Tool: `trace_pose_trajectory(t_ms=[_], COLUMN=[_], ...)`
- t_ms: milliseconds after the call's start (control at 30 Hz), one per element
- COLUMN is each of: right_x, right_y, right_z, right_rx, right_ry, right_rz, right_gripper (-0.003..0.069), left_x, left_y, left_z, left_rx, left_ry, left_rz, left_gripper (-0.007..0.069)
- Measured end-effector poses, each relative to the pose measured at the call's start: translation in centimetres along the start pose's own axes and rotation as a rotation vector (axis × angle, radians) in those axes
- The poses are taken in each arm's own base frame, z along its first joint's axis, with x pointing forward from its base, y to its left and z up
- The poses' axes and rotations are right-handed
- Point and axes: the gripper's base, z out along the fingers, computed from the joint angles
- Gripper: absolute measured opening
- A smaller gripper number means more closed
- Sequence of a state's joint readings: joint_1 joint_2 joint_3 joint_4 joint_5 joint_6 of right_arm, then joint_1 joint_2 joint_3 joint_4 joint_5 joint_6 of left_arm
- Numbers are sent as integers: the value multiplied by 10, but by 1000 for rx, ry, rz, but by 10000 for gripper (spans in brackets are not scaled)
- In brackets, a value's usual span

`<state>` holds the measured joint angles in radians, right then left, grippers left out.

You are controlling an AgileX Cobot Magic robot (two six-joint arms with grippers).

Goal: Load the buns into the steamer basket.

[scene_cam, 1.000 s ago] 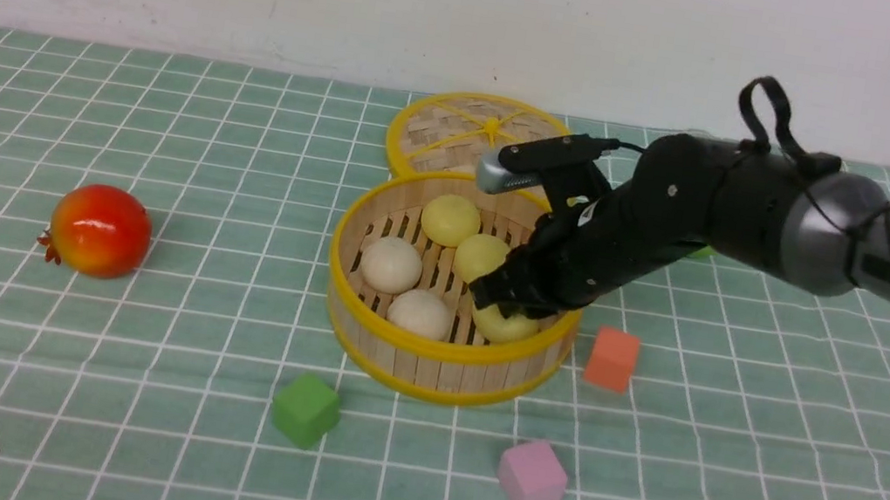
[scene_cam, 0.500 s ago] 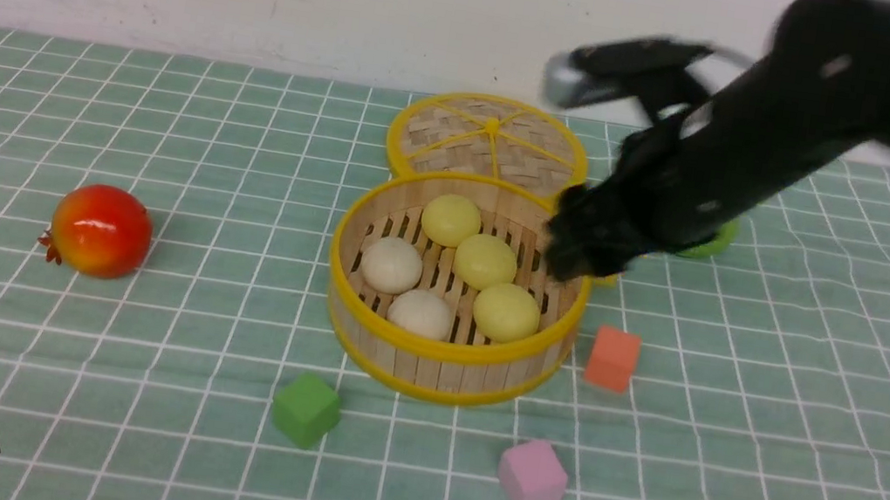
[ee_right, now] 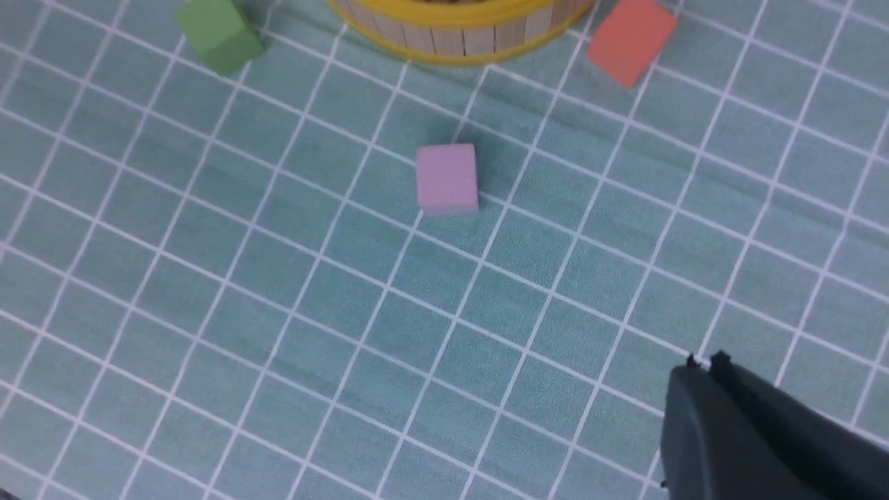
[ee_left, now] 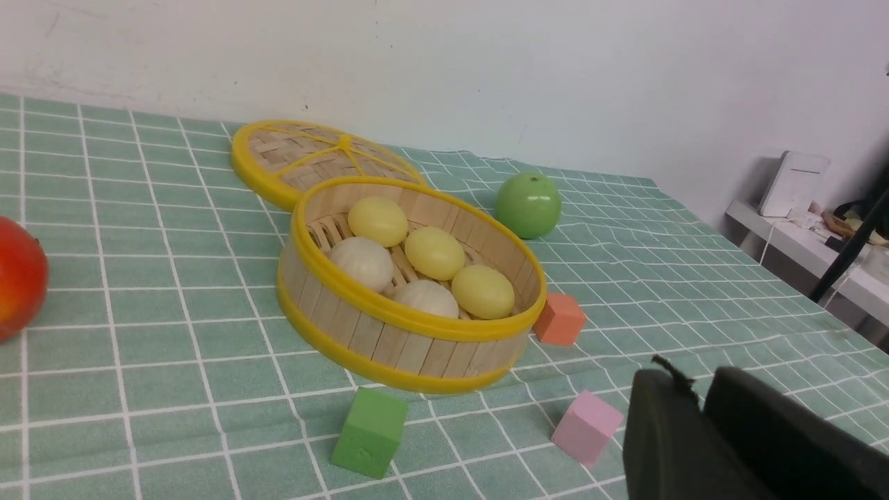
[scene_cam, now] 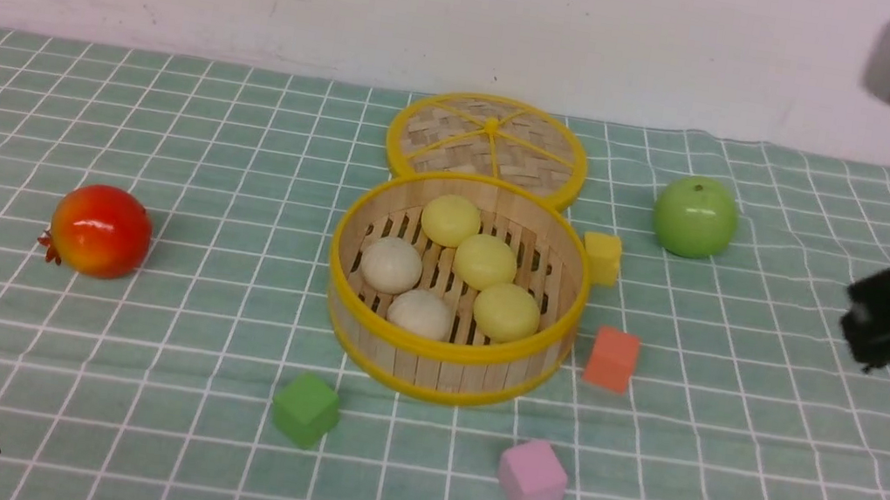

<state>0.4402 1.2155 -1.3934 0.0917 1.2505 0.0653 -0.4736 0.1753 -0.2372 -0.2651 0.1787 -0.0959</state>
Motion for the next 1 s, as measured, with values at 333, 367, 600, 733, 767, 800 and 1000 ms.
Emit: trace_pose_trajectory(t_ms=[333,367,600,733,767,800,1000], right_x=[29,44,187,249,259,267,273], right_y=[-17,-22,-49,-57,-58,-59,-61], right_z=[-24,-24,28,74,83,92,98], right_rx=[80,97,236,313,321,326,342], right_ry=[-128,-202,-617,-688,-697,-690,-705], right_rz=[-11,-7,85,87,96,101,117], right_gripper=[-19,-19,-19,-19,-19,-19,-19], left_x=[0,0,1,1,1,1,2], left_y=[0,0,0,0,0,0,0], left_z=[0,0,0,0,0,0,0], left_rx=[0,0,-1,-1,-1,-1,-2], left_ry=[0,1,8,10,10,11,18], left_rz=[0,0,0,0,0,0,0], left_gripper=[92,92,92,97,99,101,107])
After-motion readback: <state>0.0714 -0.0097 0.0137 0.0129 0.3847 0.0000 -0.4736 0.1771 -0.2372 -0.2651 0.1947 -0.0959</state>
